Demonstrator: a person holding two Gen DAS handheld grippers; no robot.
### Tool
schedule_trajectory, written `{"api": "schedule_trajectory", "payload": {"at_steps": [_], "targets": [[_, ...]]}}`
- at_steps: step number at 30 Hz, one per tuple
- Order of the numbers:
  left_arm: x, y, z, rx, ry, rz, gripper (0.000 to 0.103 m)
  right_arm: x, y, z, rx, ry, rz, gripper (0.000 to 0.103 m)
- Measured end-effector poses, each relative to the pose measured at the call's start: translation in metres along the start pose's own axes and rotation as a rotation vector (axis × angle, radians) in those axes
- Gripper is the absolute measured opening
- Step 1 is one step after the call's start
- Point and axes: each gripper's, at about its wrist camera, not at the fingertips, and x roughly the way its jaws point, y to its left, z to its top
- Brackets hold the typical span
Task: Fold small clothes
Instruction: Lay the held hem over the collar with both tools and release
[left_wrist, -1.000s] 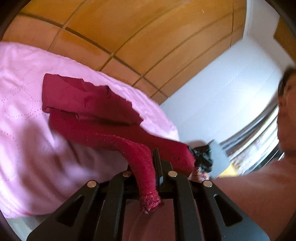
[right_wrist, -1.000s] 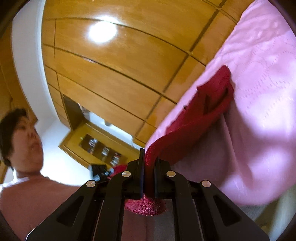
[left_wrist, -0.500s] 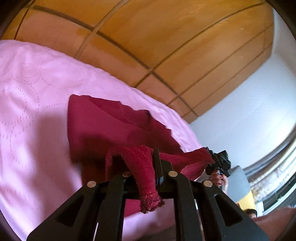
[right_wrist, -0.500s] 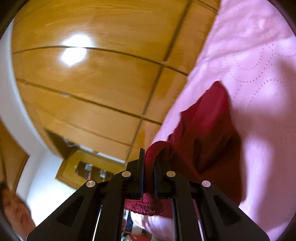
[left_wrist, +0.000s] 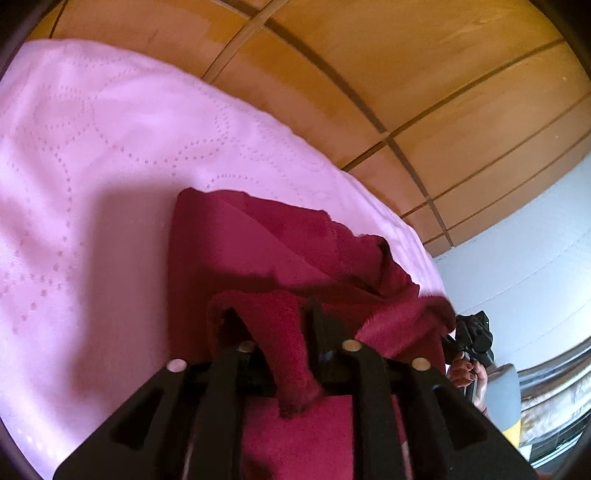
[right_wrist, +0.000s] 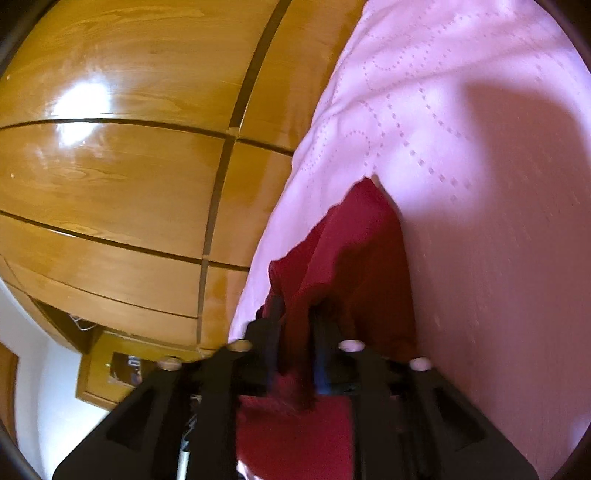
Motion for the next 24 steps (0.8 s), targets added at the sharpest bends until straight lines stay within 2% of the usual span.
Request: {"api": "schedule_trajectory", "payload": {"at_steps": [2, 3, 4, 5, 6, 7, 9, 12, 15, 17, 18, 19, 20, 21, 22, 24], "targets": [[-0.002, 0.000, 0.003, -0.026, -0.015, -0.036, 0.046, -0.002, 0.006, 0.003, -0.016, -0.012, 0.015, 0.062], [-0.009, -0.001, 0.004, -0.034, -0.054, -0.055, 0.052, -0.006, 0.011, 0.004, -0.034, -0.034, 0.019, 0.063], [-0.015, -0.002, 0.005, -0.032, -0.092, -0.054, 0.064, -0.011, 0.016, 0.005, -0.063, -0.059, 0.018, 0.063], [-0.025, -0.004, 0.006, -0.022, -0.152, -0.049, 0.071, -0.015, 0.023, 0.006, -0.101, -0.080, 0.010, 0.063], [-0.031, -0.005, 0.007, -0.015, -0.186, -0.046, 0.072, -0.018, 0.027, 0.007, -0.124, -0.087, -0.001, 0.063], [-0.038, -0.007, 0.009, -0.006, -0.217, -0.032, 0.072, -0.020, 0.032, 0.008, -0.155, -0.086, -0.034, 0.063], [-0.037, -0.009, 0.012, 0.005, -0.223, 0.015, 0.072, -0.017, 0.040, 0.007, -0.219, -0.074, -0.121, 0.063], [-0.023, -0.014, 0.014, 0.034, -0.181, 0.099, 0.071, 0.001, 0.054, 0.004, -0.349, -0.038, -0.305, 0.055], [-0.004, -0.014, 0.015, 0.035, -0.133, 0.149, 0.071, 0.022, 0.064, 0.000, -0.444, -0.013, -0.410, 0.055], [0.009, -0.013, 0.017, 0.045, -0.112, 0.206, 0.068, 0.034, 0.068, -0.002, -0.490, -0.004, -0.447, 0.055], [0.015, -0.012, 0.018, 0.052, -0.104, 0.231, 0.066, 0.041, 0.070, -0.002, -0.517, -0.003, -0.477, 0.052], [0.023, -0.012, 0.020, 0.065, -0.090, 0.266, 0.059, 0.047, 0.070, -0.002, -0.543, 0.004, -0.512, 0.049], [0.027, -0.012, 0.020, 0.075, -0.082, 0.299, 0.050, 0.053, 0.070, -0.002, -0.554, 0.010, -0.536, 0.042], [0.034, -0.013, 0.020, 0.091, -0.073, 0.352, 0.045, 0.060, 0.068, -0.002, -0.562, 0.018, -0.572, 0.033], [0.040, -0.015, 0.020, 0.109, -0.065, 0.374, 0.039, 0.065, 0.067, -0.003, -0.566, 0.025, -0.591, 0.027], [0.045, -0.019, 0.018, 0.151, -0.060, 0.422, 0.028, 0.071, 0.064, -0.007, -0.586, 0.033, -0.615, 0.011]]}}
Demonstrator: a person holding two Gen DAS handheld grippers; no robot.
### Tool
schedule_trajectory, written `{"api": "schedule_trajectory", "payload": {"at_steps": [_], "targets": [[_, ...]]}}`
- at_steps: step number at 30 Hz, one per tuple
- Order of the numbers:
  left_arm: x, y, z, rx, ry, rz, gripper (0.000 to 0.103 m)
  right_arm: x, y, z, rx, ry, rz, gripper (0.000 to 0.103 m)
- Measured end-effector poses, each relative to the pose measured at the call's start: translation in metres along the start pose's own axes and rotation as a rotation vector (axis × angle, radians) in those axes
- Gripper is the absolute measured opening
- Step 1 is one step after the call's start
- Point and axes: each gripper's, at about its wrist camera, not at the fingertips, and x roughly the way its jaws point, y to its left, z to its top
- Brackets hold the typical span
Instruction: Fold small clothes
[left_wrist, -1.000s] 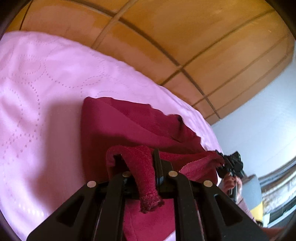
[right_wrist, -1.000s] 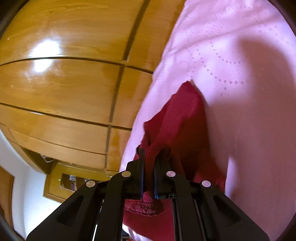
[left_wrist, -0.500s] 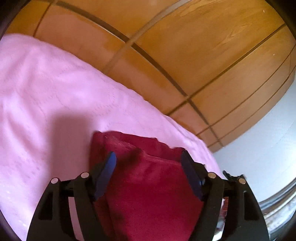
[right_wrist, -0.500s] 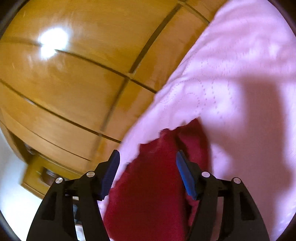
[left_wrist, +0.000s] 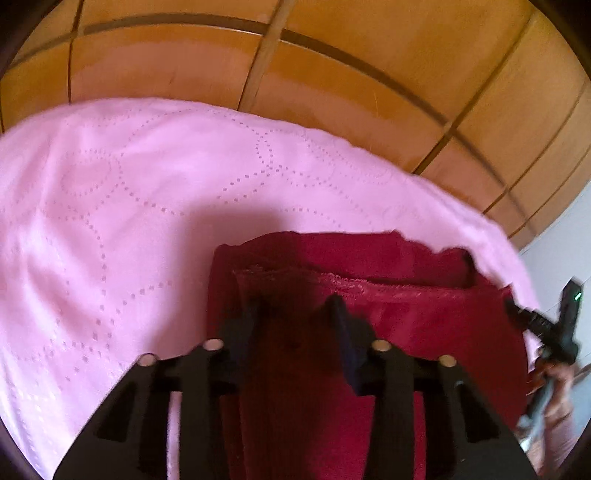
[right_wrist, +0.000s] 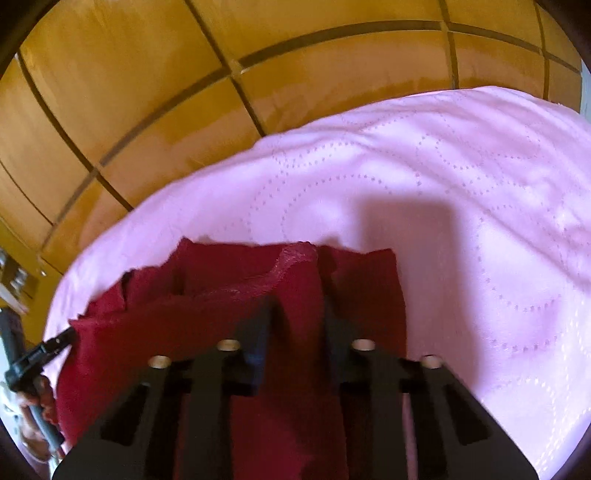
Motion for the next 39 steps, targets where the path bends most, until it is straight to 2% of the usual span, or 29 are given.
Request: {"api": "schedule_trajectory", "payload": {"at_steps": [2, 4, 8, 11, 13, 15, 20, 25, 29, 32, 33, 34, 35, 36, 37, 39], "targets": [[-0.004, -0.001, -0.001, 0.016, -0.004, 0.005, 0.013, -0.002, 0.002, -0.002, -0.016, -0.016, -0.011, 0.008], [-0.010, -0.004, 0.001, 0.022, -0.027, 0.017, 0.008, -0.007, 0.005, -0.002, -0.022, -0.038, -0.029, 0.007], [-0.029, -0.013, 0.009, 0.022, -0.106, 0.042, 0.006, -0.030, 0.010, 0.007, 0.010, -0.128, -0.035, 0.007], [-0.039, -0.028, 0.017, 0.050, -0.195, 0.081, 0.006, -0.034, 0.012, 0.015, 0.020, -0.180, -0.079, 0.007], [-0.038, -0.031, 0.022, 0.061, -0.218, 0.111, 0.006, -0.030, 0.009, 0.018, 0.025, -0.193, -0.097, 0.007], [-0.028, -0.032, 0.026, 0.064, -0.213, 0.133, 0.006, -0.022, 0.006, 0.019, 0.032, -0.185, -0.108, 0.007], [0.011, -0.021, 0.018, 0.062, -0.131, 0.207, 0.007, 0.009, -0.010, 0.008, 0.074, -0.134, -0.125, 0.007], [0.020, -0.022, 0.005, 0.082, -0.146, 0.234, 0.008, 0.018, -0.013, 0.000, 0.071, -0.147, -0.128, 0.008], [0.031, -0.019, 0.007, 0.064, -0.099, 0.219, 0.013, 0.025, -0.014, -0.001, 0.075, -0.149, -0.124, 0.009], [0.031, -0.023, 0.006, 0.079, -0.098, 0.222, 0.017, 0.023, -0.017, -0.002, 0.093, -0.158, -0.100, 0.010], [0.029, -0.024, 0.007, 0.084, -0.093, 0.213, 0.019, 0.022, -0.018, -0.003, 0.097, -0.163, -0.094, 0.015], [0.027, -0.024, 0.008, 0.082, -0.091, 0.198, 0.026, 0.019, -0.019, -0.002, 0.101, -0.168, -0.091, 0.018], [0.022, -0.023, 0.010, 0.075, -0.091, 0.175, 0.040, 0.012, -0.017, -0.002, 0.102, -0.181, -0.102, 0.024], [0.012, -0.023, 0.010, 0.069, -0.101, 0.159, 0.048, 0.005, -0.014, -0.002, 0.096, -0.200, -0.125, 0.034], [0.003, -0.025, 0.009, 0.067, -0.125, 0.168, 0.059, -0.011, -0.007, -0.005, 0.084, -0.250, -0.174, 0.038], [-0.020, -0.030, 0.004, 0.068, -0.196, 0.175, 0.059, -0.036, 0.000, -0.013, 0.075, -0.317, -0.168, 0.038]]}}
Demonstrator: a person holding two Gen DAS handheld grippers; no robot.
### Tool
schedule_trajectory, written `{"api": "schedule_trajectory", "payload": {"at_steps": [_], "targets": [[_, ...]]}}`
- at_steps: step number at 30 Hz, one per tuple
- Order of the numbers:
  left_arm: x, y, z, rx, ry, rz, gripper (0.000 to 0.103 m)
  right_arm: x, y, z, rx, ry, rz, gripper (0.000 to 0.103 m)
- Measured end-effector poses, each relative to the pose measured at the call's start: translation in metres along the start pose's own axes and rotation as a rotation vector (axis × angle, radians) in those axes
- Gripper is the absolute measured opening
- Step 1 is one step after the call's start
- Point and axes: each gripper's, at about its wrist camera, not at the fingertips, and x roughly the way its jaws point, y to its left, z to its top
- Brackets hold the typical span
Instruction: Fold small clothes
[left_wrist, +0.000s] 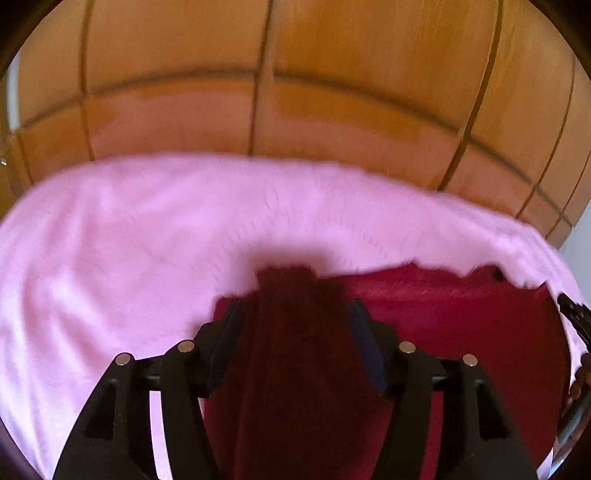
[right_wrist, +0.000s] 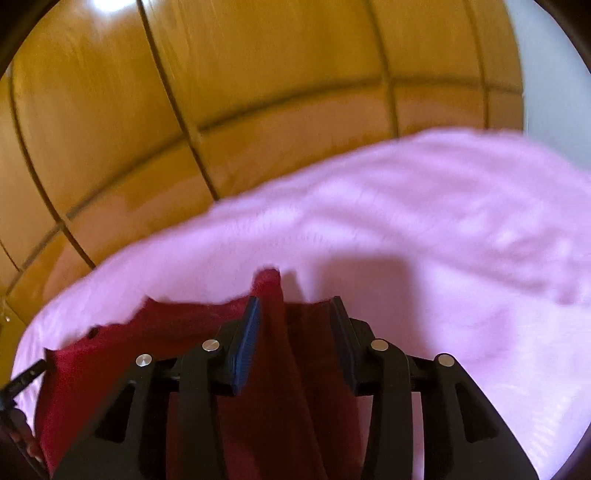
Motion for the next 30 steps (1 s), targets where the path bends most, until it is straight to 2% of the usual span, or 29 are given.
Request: {"api": "schedule_trajectory", "payload": {"at_steps": [4, 6, 9, 11, 13, 14, 16, 21, 26, 30], "targets": [[-0.043, -0.021, -0.014, 0.001, -0.073, -0.101, 0.060, -0.032, 0.015, -0.015, -0.043, 0.005, 0.083, 0.038], [-0.051, -0.038, -0.026, 0.025, -0.078, -0.141, 0.060, -0.038, 0.023, -0.028, -0.075, 0.031, 0.140, 0.031], [-0.048, -0.069, -0.048, 0.121, -0.046, -0.190, 0.060, -0.035, 0.033, -0.044, -0.135, 0.068, 0.163, 0.031], [-0.033, -0.084, -0.062, 0.201, -0.009, -0.141, 0.060, -0.028, 0.033, -0.053, -0.163, 0.096, 0.105, 0.031], [-0.015, -0.083, -0.075, 0.214, 0.039, -0.102, 0.062, -0.018, 0.018, -0.060, -0.127, 0.121, 0.065, 0.019], [-0.009, -0.076, -0.078, 0.179, 0.053, -0.134, 0.062, -0.016, 0.012, -0.063, -0.106, 0.114, 0.066, 0.012], [-0.010, -0.069, -0.074, 0.146, 0.054, -0.154, 0.062, -0.015, 0.005, -0.065, -0.076, 0.097, 0.088, 0.011], [-0.011, -0.074, -0.078, 0.171, 0.042, -0.130, 0.063, -0.016, 0.008, -0.069, -0.091, 0.070, 0.074, 0.011], [-0.010, -0.071, -0.080, 0.172, 0.039, -0.154, 0.077, -0.017, 0.003, -0.068, -0.073, 0.063, 0.097, 0.011], [-0.012, -0.071, -0.080, 0.173, 0.041, -0.159, 0.079, -0.017, 0.004, -0.068, -0.075, 0.059, 0.092, 0.011]]}}
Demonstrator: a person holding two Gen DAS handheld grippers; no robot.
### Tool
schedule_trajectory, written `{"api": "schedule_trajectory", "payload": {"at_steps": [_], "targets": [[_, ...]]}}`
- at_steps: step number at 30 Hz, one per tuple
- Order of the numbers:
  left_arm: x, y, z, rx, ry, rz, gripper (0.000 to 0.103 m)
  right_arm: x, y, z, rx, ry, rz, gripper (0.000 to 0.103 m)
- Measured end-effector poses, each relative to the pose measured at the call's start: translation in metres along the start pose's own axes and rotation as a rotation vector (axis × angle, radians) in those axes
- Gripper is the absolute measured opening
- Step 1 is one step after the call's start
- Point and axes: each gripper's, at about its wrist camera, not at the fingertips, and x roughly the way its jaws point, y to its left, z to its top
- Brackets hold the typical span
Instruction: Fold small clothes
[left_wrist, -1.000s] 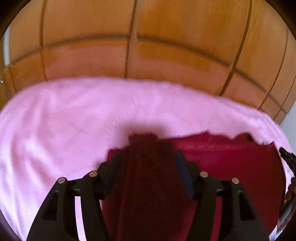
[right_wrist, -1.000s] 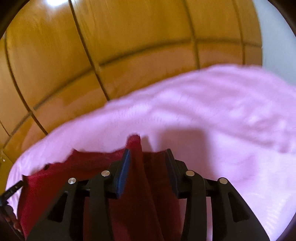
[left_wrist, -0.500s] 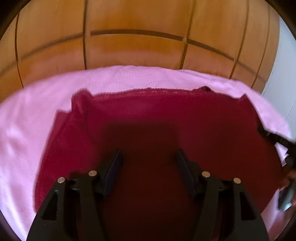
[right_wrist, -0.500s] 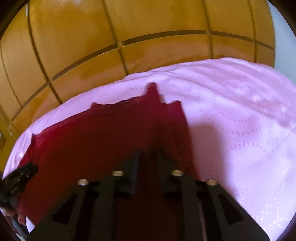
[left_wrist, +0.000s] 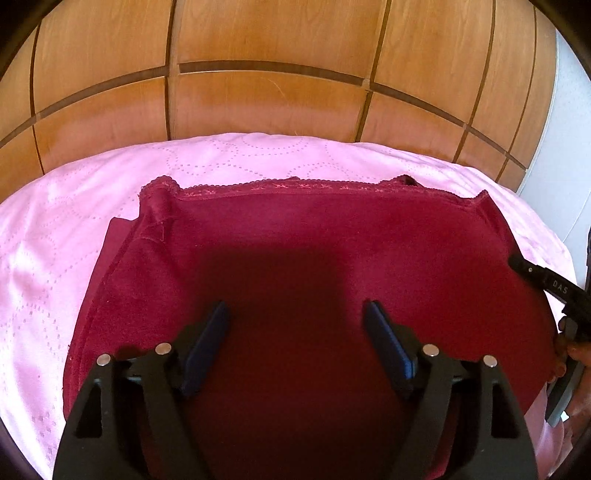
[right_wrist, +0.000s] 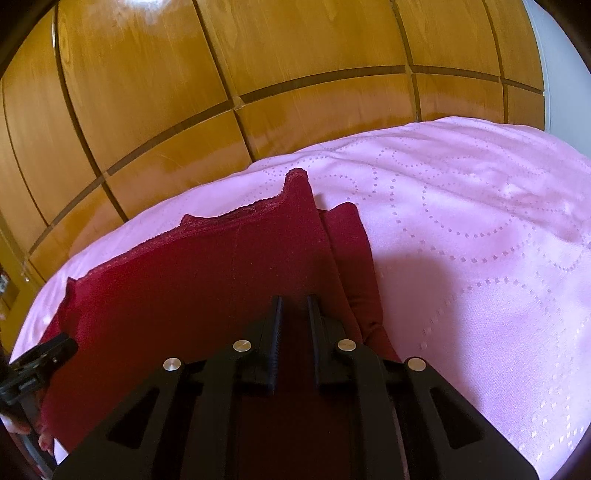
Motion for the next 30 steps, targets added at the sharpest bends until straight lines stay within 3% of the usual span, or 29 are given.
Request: {"api": "schedule_trajectory", "payload": {"at_steps": [8, 11, 13, 15, 20, 25, 30], "targets": [[-0.011, -0.003, -0.001, -0.004, -0.030, -0.002, 0.082, -0.001, -0.001, 0.000, 0.006, -0.002, 0.006, 0.011], [-0.029, -0.016, -0.002, 0.006, -0.058, -0.056, 0.082, -0.009, -0.001, -0.001, 0.031, -0.009, 0.007, 0.012], [-0.042, -0.028, -0.005, 0.028, -0.091, -0.083, 0.082, -0.020, -0.002, -0.005, 0.110, -0.008, 0.021, 0.019], [-0.054, -0.039, -0.010, 0.048, -0.131, -0.091, 0.082, -0.033, 0.000, -0.011, 0.158, -0.020, 0.044, 0.036], [-0.071, -0.052, -0.021, 0.060, -0.191, -0.131, 0.081, -0.070, 0.016, -0.032, 0.153, -0.047, 0.055, 0.038], [-0.060, -0.060, -0.034, 0.086, -0.134, -0.129, 0.059, -0.084, 0.023, -0.063, 0.183, -0.015, 0.068, 0.038], [-0.060, -0.062, -0.037, 0.074, -0.142, -0.119, 0.041, -0.093, 0.021, -0.084, 0.208, 0.003, 0.056, 0.038]]}}
